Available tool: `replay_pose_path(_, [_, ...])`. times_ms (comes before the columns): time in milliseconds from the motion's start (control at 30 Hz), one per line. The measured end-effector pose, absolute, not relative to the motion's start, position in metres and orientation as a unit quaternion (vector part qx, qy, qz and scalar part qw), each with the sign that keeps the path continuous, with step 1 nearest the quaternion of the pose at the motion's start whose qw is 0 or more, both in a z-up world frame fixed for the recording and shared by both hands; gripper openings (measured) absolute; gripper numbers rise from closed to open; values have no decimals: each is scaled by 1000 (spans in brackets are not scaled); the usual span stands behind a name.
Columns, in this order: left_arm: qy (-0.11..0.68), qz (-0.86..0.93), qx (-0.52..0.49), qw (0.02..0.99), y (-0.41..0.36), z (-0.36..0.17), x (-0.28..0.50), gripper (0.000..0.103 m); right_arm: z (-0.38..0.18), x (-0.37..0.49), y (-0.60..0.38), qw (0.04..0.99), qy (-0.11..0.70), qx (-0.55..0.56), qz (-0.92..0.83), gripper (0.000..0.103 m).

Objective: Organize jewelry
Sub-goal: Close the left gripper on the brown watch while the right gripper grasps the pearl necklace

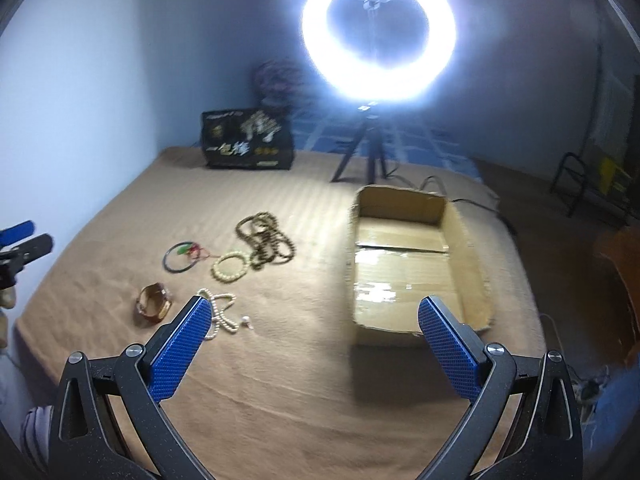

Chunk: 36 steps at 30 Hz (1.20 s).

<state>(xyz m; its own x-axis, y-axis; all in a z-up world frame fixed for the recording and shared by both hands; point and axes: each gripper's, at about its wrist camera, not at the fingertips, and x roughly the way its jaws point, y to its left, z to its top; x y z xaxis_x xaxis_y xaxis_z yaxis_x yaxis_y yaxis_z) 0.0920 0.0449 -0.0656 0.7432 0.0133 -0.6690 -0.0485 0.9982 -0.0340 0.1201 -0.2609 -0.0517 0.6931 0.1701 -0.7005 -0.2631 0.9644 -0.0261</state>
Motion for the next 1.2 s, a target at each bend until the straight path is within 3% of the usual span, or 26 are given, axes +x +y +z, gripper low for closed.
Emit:
replay_pose_path(200, [402, -6, -46, 915, 52, -95, 112, 71, -75, 145, -240, 892, 415, -69, 163, 102])
replay_pose_path(333, [431, -20, -55, 900, 51, -117, 124, 65, -95, 163, -221, 872, 445, -76, 188, 92])
replay_pose_path(400, [442, -25, -59, 895, 51, -127, 130, 62, -104, 171, -214, 863, 459, -71, 199, 91])
replay_pose_path(500, [458, -30, -66, 886, 50, -140, 137, 61, -120, 182, -200, 846, 482, -67, 217, 81])
replay_pose_path(600, [473, -35, -73, 877, 50, -154, 146, 57, -137, 191, -186, 830, 503, -68, 230, 80])
replay_pose_path(700, [485, -40, -83, 870, 50, -165, 153, 55, -155, 202, -174, 810, 529, -66, 242, 67])
replay_pose_path(933, [500, -46, -100, 859, 49, -182, 166, 50, -184, 224, -161, 777, 577, -25, 251, 59])
replay_pose_path(1200, [517, -49, -129, 845, 54, -199, 175, 44, -198, 239, -147, 756, 603, -9, 254, 59])
